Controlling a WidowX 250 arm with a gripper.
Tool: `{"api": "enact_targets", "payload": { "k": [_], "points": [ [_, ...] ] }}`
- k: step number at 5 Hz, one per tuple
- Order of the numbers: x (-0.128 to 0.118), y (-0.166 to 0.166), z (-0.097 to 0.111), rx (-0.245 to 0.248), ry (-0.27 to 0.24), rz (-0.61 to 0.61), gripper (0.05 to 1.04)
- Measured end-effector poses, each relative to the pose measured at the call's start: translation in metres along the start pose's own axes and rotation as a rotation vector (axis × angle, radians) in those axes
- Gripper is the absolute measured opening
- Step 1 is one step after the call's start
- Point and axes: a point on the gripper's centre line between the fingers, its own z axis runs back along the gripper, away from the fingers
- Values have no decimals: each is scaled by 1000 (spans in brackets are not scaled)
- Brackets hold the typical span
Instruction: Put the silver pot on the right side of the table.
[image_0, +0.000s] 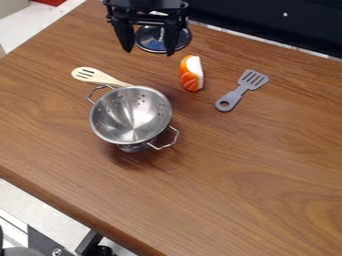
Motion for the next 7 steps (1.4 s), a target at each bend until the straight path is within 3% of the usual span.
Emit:
{"api": "enact_targets", "payload": {
  "k": [2,3,4,5,7],
  "points": [
    [-16,-1,-10,-19,93,27,999],
    [-20,-1,2,-55,106,32,999],
    [-31,-1,8,-29,100,92,999],
    [-44,-2,11,41,124,231,999],
    [-62,-20,10,97,120,391,999]
  ]
}}
